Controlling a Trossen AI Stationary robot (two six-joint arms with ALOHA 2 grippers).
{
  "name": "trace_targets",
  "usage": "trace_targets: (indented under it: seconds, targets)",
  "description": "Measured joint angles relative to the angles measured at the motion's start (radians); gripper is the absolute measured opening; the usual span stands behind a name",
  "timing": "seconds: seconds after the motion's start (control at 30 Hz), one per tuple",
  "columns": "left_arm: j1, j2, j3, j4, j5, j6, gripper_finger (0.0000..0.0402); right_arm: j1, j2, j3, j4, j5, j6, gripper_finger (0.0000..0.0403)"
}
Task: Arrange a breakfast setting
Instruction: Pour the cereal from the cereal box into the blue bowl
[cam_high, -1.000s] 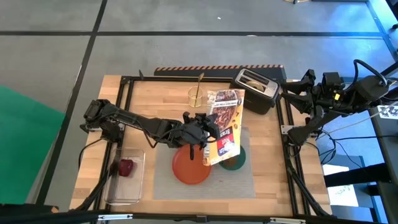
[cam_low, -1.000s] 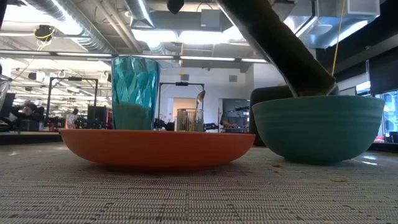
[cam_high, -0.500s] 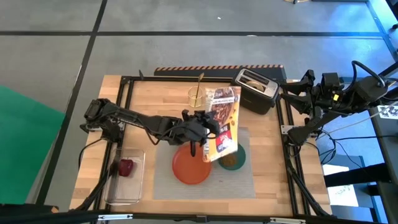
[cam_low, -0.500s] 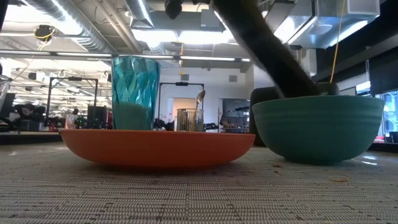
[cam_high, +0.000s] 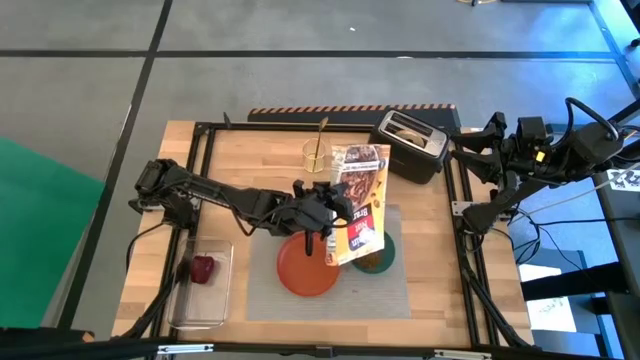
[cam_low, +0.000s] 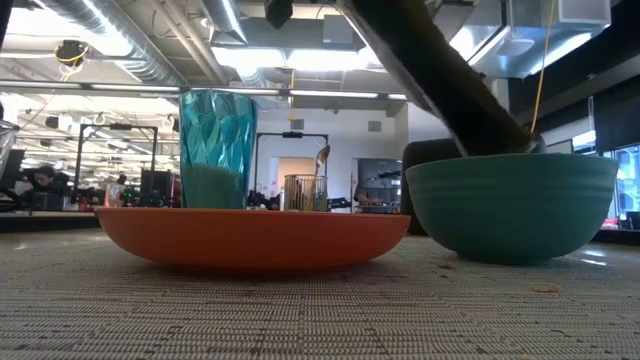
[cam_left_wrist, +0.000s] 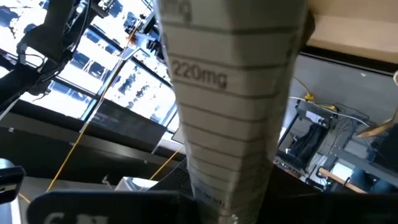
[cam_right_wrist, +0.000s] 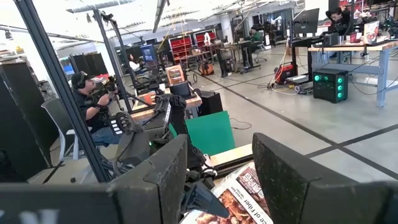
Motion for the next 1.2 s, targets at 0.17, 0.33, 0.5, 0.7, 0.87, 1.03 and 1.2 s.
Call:
trace_targets:
  seconds: [0.17, 0.33, 0.5, 0.7, 0.87, 1.03, 1.2]
  targets:
    - [0.006, 0.000, 0.000, -0.003, -0.004, -0.032, 0.0062, 0.000, 0.000, 0.000, 0.000, 0.000, 0.000, 0.0173]
    - [0.015, 0.000, 0.000, -0.009, -0.015, -0.011, 0.0062, 0.000, 0.000, 0.000, 0.000, 0.000, 0.000, 0.0173]
    - [-0.004, 0.000, 0.000, 0.005, 0.007, -0.003, 0.0062, 0.000, 0.000, 0.000, 0.000, 0.000, 0.000, 0.0173]
    - [0.011, 0.000, 0.000, 0.005, -0.009, 0.000, 0.0062, 0.000, 0.000, 0.000, 0.000, 0.000, 0.002, 0.0173]
    - [0.008, 0.000, 0.000, 0.006, 0.002, 0.011, 0.0062, 0.000, 0.000, 0.000, -0.003, 0.000, 0.011, 0.0173]
    - [0.002, 0.000, 0.000, 0.006, 0.008, 0.019, 0.0062, 0.000, 0.000, 0.000, -0.009, 0.000, 0.018, 0.0173]
    - [-0.002, 0.000, 0.000, -0.003, 0.013, -0.002, 0.0062, 0.000, 0.000, 0.000, -0.026, -0.001, 0.021, 0.0173]
